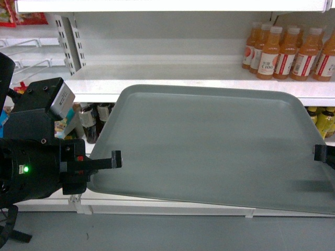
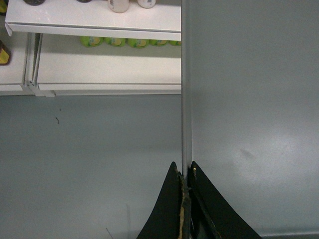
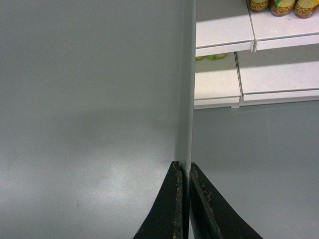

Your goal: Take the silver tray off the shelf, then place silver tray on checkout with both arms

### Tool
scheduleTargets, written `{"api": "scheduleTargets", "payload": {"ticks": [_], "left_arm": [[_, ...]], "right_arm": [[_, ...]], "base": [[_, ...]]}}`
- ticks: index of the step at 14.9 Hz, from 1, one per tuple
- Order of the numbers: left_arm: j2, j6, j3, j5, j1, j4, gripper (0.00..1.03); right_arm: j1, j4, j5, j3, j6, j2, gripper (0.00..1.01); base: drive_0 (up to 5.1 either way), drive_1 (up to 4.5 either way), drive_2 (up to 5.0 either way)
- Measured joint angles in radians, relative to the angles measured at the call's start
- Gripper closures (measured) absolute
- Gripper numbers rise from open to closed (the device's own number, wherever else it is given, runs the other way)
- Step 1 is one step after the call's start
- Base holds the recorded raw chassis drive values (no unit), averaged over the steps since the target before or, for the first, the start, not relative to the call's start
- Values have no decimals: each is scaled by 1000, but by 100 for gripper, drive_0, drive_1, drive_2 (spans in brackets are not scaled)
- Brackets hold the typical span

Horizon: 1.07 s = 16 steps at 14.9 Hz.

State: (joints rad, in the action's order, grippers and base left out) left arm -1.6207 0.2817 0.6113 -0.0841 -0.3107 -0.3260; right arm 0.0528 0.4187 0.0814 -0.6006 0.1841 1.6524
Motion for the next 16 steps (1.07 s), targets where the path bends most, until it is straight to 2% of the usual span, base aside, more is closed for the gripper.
{"api": "scheduleTargets", "payload": {"ticks": [16], "left_arm": [[0,0,0,-2,0,0,101]], "right_arm": [[1,-1,0,0,2,0,99]], "base": [[7,-426,440]]}}
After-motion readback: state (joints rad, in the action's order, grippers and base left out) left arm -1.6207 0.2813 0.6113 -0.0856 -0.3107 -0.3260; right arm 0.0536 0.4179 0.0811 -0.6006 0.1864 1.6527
